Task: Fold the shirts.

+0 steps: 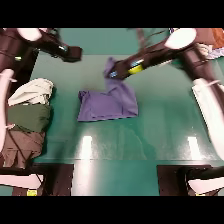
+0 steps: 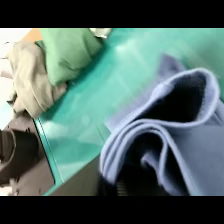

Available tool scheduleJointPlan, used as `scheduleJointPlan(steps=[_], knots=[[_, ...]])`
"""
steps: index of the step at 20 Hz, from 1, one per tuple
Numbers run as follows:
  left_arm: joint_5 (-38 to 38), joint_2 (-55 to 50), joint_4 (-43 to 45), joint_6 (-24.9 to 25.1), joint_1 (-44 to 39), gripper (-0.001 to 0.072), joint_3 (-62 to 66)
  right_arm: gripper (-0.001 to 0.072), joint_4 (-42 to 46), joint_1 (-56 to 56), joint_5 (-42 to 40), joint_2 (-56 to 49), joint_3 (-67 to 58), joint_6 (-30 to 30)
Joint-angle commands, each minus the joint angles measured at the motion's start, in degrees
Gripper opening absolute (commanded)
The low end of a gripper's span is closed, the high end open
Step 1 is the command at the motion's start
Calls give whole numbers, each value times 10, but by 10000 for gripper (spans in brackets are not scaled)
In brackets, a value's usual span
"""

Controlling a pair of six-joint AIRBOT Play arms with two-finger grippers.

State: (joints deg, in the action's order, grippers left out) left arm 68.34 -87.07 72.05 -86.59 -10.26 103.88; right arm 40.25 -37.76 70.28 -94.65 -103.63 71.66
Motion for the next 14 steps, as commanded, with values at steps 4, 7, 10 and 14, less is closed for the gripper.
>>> scheduleJointPlan(steps=[4,7,10,14], knots=[[37,65,18,16,65,23,0,514,7,-108,-69,-78,0,-29],[59,65,15,16,65,23,0,481,64,-50,44,-59,4,-1],[64,65,14,16,65,23,0,480,119,31,75,-8,83,22],[62,65,10,16,65,23,0,481,122,159,22,72,252,25]])
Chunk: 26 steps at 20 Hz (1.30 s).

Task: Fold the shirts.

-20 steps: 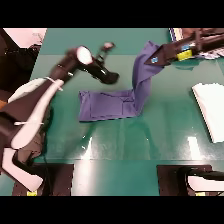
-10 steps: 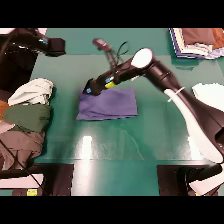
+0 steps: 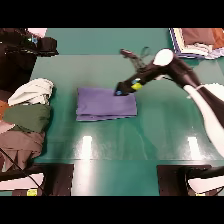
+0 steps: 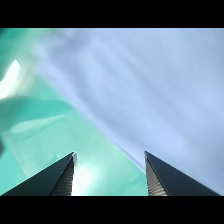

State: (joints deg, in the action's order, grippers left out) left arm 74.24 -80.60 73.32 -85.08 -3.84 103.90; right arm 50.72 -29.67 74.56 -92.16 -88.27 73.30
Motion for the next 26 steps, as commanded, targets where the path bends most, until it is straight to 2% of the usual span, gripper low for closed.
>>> scheduleJointPlan(steps=[1,2,3,7,14,15,17,18,19,20,23,26], knots=[[1,1,-3,0,1,23,0,511,12,108,-42,58,136,8],[-2,1,-3,0,1,23,0,677,2,134,-61,61,164,8],[-5,1,-3,0,1,23,0,715,-19,156,-75,58,188,8],[-14,0,-4,0,1,23,0,688,-95,187,-73,0,216,6],[-10,0,-4,0,1,23,0,660,-182,89,-58,-127,124,-3],[-8,0,-4,0,1,23,0,586,-184,76,-55,-137,111,-3],[-5,0,-4,0,1,23,0,355,-181,57,-52,-145,93,-3],[-2,0,-5,0,1,23,0,147,-181,51,-48,-144,87,-3],[-3,0,-8,0,1,23,0,35,-180,50,-40,-144,79,-4],[-3,0,-21,0,1,23,0,13,-180,52,-29,-144,70,-7],[-3,0,-49,0,-5,23,0,12,-177,84,26,-131,39,-7],[-5,0,-48,0,-31,23,0,12,-146,155,35,-67,37,10]])
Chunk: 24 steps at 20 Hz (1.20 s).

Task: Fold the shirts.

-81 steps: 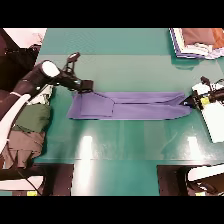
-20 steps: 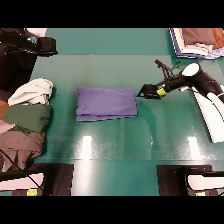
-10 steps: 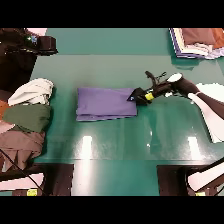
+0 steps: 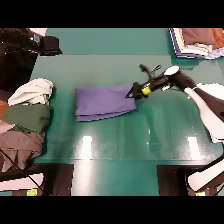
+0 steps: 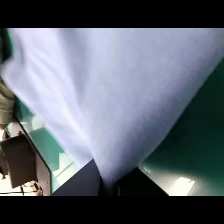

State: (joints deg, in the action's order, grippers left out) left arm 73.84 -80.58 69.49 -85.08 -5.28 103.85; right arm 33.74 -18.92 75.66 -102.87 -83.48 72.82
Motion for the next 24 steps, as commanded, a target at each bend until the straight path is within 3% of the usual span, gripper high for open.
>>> scheduleJointPlan(steps=[1,6,13,19,24], knots=[[-5,0,-10,0,-28,23,0,12,43,80,23,67,-10,23],[-23,0,-10,0,-83,23,0,12,128,263,4,171,-10,39],[-49,0,-9,0,-145,23,0,12,128,483,-92,200,-10,43],[-49,0,-9,0,-147,23,0,11,94,537,-191,198,-12,42],[-45,0,-9,0,-147,23,0,12,81,540,-152,197,-87,31]])
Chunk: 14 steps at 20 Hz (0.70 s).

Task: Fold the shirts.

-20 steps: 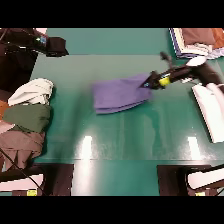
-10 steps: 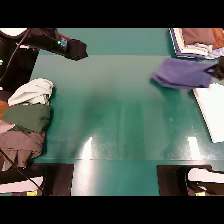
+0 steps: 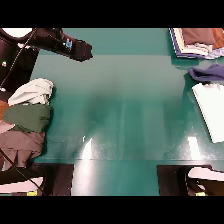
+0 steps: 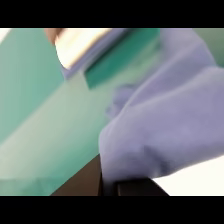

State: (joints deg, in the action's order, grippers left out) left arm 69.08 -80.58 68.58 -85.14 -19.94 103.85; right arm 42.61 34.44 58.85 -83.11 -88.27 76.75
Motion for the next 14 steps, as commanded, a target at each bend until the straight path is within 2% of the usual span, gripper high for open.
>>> scheduleJointPlan(steps=[1,5,8,14], knots=[[4,0,0,1,-1,23,0,12,-4,6,31,0,-62,-8],[7,0,3,1,-1,23,0,11,0,6,108,0,-131,-8],[17,0,5,2,-1,23,0,11,60,6,145,18,-142,-7],[25,0,5,16,-1,23,0,12,180,40,170,101,-32,9]])
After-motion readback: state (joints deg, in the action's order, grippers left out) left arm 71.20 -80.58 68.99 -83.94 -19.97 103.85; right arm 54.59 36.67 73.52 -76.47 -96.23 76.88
